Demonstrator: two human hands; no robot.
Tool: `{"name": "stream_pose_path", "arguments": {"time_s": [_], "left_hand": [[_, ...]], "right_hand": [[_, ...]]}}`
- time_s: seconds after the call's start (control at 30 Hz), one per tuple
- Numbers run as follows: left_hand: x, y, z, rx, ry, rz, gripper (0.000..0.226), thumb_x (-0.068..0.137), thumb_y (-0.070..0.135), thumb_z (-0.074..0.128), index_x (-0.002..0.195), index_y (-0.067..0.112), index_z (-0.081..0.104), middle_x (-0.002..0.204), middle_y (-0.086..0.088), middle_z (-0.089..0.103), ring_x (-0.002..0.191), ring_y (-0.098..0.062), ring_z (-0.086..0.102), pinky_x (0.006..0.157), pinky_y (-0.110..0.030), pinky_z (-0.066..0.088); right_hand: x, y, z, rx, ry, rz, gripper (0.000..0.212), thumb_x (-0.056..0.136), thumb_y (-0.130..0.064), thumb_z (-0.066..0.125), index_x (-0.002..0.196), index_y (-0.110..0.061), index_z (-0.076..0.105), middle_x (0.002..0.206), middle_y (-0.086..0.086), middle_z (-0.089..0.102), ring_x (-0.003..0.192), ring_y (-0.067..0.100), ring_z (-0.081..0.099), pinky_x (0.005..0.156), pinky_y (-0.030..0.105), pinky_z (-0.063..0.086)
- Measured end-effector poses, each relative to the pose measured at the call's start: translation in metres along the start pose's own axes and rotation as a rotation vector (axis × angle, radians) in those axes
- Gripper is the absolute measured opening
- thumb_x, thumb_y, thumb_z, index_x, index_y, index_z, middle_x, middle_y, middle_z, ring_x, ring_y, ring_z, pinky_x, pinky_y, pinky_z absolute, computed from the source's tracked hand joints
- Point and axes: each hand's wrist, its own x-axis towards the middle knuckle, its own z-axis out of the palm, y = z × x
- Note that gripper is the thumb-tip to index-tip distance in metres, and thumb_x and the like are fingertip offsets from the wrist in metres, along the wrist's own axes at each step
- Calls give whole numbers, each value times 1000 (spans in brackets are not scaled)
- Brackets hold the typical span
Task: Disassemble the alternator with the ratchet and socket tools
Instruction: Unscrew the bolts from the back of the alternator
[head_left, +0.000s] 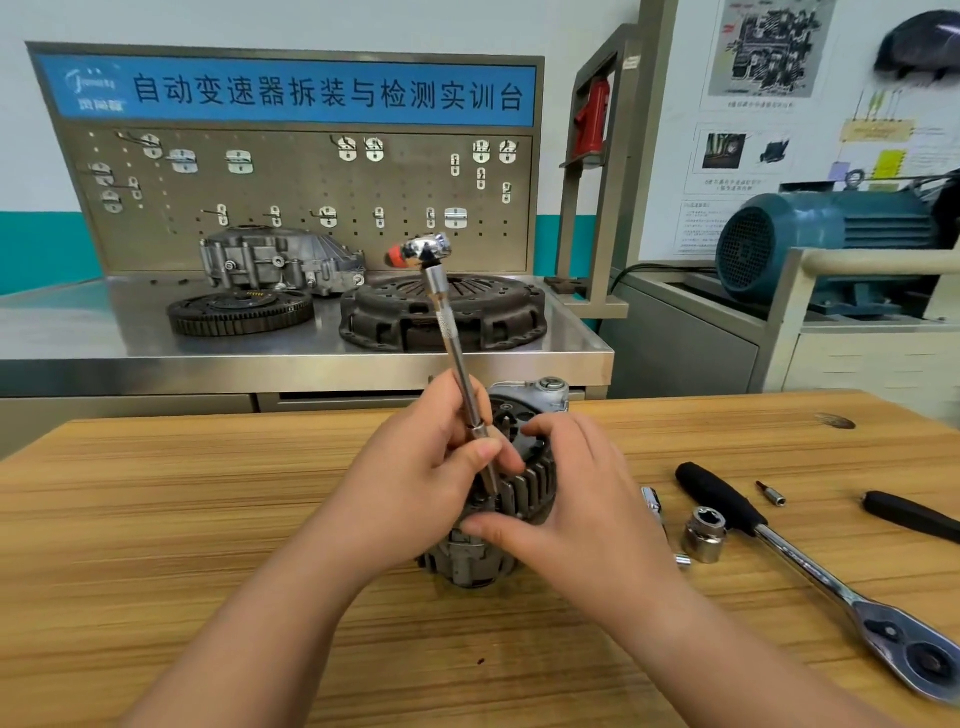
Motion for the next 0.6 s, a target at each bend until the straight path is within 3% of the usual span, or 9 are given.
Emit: {"name": "stream_pose_path", "arguments": {"time_s": [0.27, 0.37, 0.53, 0.6], "left_hand": [[-3, 8, -8, 88, -53, -24, 29, 94, 4, 49, 89, 31, 43, 87, 16, 72, 91, 5, 65, 87, -26, 52], [-3, 9, -6, 82, -48, -37, 29, 95, 3, 49, 88, 30, 43, 90, 11, 72, 91, 5, 66, 86, -26, 54], [-2, 8, -6, 89, -42, -28, 27, 94, 0, 48, 91, 27, 43, 99, 16, 68, 98, 10, 62, 87, -16, 50], [-2, 7, -5, 102, -49, -25, 26, 95, 1, 48, 91, 26, 43, 101, 17, 67, 100, 10, 62, 89, -19, 50]], "right_hand": [[0, 0, 1, 4, -6, -3, 78, 60, -76, 59, 123, -35, 40, 117, -23, 38, 109, -5, 29, 88, 19, 31], [0, 0, 1, 2, -11, -3, 76, 61, -75, 60, 122, -35, 40, 116, -23, 38, 110, -4, 30, 89, 20, 34], [0, -1, -1, -7, -21, -3, 74, 61, -74, 60, 121, -35, 42, 114, -24, 39, 110, -3, 32, 89, 21, 35], [0, -1, -2, -4, -19, -4, 74, 61, -74, 60, 121, -34, 42, 114, -23, 39, 111, -2, 33, 91, 22, 37]]}}
